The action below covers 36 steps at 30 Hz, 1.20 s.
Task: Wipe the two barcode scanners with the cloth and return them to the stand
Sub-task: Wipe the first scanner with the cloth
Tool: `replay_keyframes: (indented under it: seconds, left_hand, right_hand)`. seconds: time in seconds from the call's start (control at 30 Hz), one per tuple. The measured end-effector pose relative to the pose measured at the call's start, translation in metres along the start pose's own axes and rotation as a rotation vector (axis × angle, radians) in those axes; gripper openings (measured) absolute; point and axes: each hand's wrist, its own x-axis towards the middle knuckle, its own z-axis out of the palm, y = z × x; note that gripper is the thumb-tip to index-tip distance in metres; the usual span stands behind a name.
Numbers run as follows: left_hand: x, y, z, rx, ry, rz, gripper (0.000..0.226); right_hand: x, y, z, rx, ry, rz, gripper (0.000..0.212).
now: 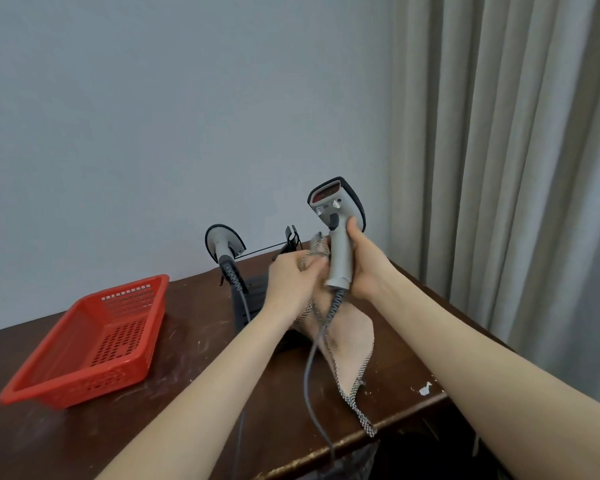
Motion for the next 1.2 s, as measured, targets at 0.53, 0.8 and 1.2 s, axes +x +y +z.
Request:
replay_keyframes:
  seconds: [0.53,0.8,1.2]
  left_hand:
    - [-0.009,-0.001,0.01,0.278,-0.207,0.574,0.038]
    - [-0.011,-0.009,-0.008,0.194,-0.016,0.626,0.026]
    - [0.002,0.004,0.009,0.374,0.097,0.699,0.033]
  right_hand:
    - [-0.006,-0.001,-0.002,0.106,-0.044,-0.043,0.046]
    - [0.0,-0.004,0.0,-0.025,-0.067,0.038,0.051]
    - [-0.008,0.005,0.008,0.232,-0.241,-0.018,0.032]
